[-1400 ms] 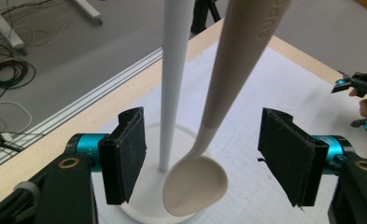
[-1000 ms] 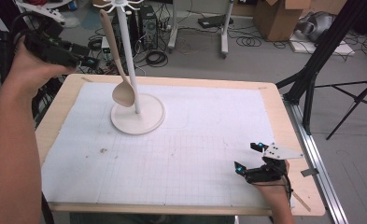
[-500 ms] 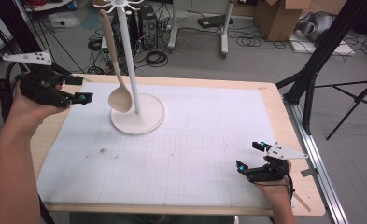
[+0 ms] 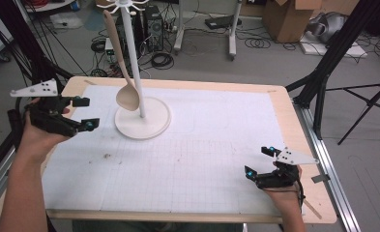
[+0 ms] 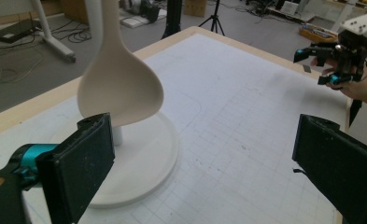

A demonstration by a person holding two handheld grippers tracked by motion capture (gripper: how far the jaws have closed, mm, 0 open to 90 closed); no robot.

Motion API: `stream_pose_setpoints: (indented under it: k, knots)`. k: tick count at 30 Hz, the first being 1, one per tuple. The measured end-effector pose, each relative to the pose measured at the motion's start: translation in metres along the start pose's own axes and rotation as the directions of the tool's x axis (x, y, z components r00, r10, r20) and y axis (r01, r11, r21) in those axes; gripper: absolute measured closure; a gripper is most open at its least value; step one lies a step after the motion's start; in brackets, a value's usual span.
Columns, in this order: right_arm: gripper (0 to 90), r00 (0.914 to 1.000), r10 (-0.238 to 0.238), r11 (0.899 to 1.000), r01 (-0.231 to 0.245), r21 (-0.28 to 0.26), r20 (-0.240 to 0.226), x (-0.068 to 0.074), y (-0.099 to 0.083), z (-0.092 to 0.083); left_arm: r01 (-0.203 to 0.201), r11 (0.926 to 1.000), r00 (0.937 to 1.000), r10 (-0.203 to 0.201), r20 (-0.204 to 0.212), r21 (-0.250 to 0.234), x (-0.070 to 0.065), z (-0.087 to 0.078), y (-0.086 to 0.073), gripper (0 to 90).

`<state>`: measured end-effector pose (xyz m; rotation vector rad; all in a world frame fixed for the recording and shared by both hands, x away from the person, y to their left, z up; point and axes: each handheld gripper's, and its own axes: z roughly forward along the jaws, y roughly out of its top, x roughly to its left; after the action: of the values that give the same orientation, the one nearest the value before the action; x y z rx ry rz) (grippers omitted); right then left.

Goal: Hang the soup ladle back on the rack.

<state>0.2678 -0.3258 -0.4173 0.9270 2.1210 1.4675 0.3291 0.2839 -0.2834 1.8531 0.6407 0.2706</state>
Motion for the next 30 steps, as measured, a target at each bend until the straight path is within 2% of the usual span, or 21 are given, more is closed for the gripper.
stream_pose_setpoints:
  k: [2, 6, 12, 15, 17, 24, 30]
  knots:
    - [0.3, 1.0, 0.001, 1.0, -0.001, -0.002, 0.0, 0.0, 0.0, 0.0, 0.006, 0.9999, 0.9999, -0.006, 0.009, -0.01, -0.001, 0.006, -0.011, 5.0]
    - [0.3, 1.0, 0.0, 1.0, 0.0, -0.002, -0.001, 0.0, 0.0, 0.0, 0.043, 0.9981, 0.9988, -0.042, 0.025, -0.045, -0.003, 0.018, -0.032, 2.8]
    - [0.3, 1.0, -0.001, 1.0, 0.001, 0.004, -0.004, -0.001, 0.0, 0.002, 0.043, 0.9983, 0.9988, -0.042, 0.026, -0.04, -0.011, 0.031, -0.053, 1.7]
    - [0.3, 1.0, 0.005, 1.0, -0.005, 0.006, -0.004, 0.0, 0.0, 0.002, 0.038, 0.999, 0.999, -0.037, 0.025, -0.026, -0.012, 0.034, -0.057, 1.6]
    - [0.3, 1.0, 0.0, 1.0, 0.0, 0.005, -0.005, -0.001, 0.0, 0.003, 0.024, 0.9996, 0.9997, -0.024, 0.007, -0.012, -0.012, 0.034, -0.057, 1.6]
    - [0.3, 1.0, 0.001, 1.0, -0.001, 0.005, -0.006, -0.003, 0.0, 0.004, 0.055, 0.9985, 0.9984, -0.055, 0.016, -0.007, -0.011, 0.038, -0.067, 1.7]
    - [0.3, 1.0, 0.004, 1.0, -0.004, 0.003, -0.006, -0.004, 0.0, 0.004, 0.05, 0.9988, 0.9985, -0.05, 0.023, -0.001, -0.012, 0.04, -0.067, 1.7]
